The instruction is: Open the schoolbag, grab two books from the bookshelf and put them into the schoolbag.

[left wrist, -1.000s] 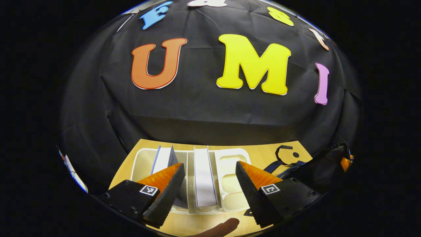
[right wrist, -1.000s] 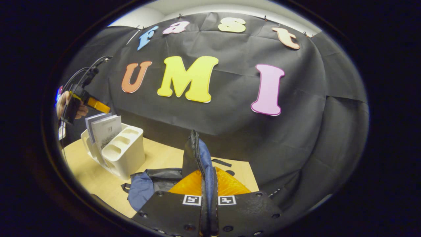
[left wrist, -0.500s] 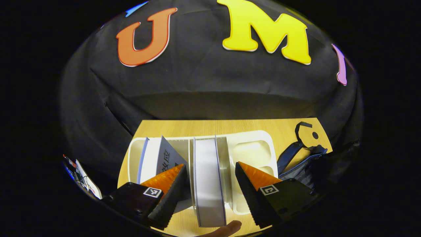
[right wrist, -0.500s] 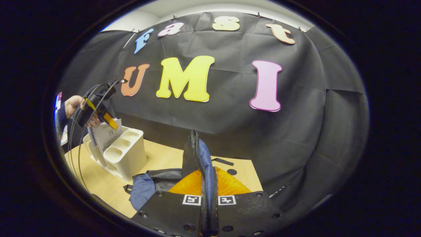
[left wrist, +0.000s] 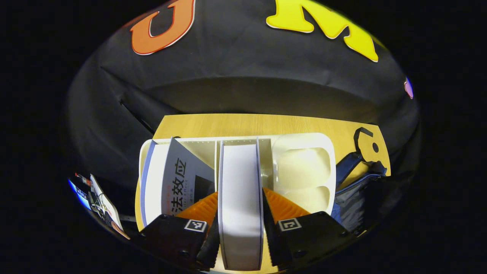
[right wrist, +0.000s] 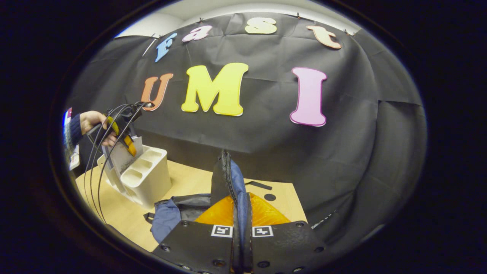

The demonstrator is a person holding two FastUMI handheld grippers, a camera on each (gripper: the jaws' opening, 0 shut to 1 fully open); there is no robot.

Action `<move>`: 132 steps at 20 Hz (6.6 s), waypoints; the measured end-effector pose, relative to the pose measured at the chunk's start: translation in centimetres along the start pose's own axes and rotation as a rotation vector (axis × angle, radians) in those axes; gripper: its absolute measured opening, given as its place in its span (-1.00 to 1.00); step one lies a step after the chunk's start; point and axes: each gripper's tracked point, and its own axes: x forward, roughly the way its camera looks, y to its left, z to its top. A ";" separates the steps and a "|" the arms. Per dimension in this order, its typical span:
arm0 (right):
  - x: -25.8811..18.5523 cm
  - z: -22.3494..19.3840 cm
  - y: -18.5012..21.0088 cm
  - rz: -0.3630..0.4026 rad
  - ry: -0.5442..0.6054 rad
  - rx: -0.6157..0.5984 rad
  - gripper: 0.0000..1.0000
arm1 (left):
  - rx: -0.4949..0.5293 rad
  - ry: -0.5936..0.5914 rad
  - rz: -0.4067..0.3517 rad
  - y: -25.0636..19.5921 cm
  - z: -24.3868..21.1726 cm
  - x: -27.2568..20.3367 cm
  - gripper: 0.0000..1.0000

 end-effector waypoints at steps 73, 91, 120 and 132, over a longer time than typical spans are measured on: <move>0.3 1.9 0.9 0.062 -0.044 0.042 -0.91 | -0.621 -0.074 -0.875 -34.5 -10.7 -3.9 -0.07; -0.7 2.2 2.0 0.074 -0.094 0.164 -0.92 | -0.799 -0.367 -0.851 -37.1 -11.9 0.1 -0.05; -0.9 -4.1 2.6 -0.042 0.009 0.224 -0.90 | -0.046 -0.497 -0.427 -23.0 -17.0 -4.8 0.51; -0.3 -4.4 3.3 -0.036 0.021 0.227 -0.90 | 0.043 -0.689 -0.087 -8.5 -12.5 -11.0 1.00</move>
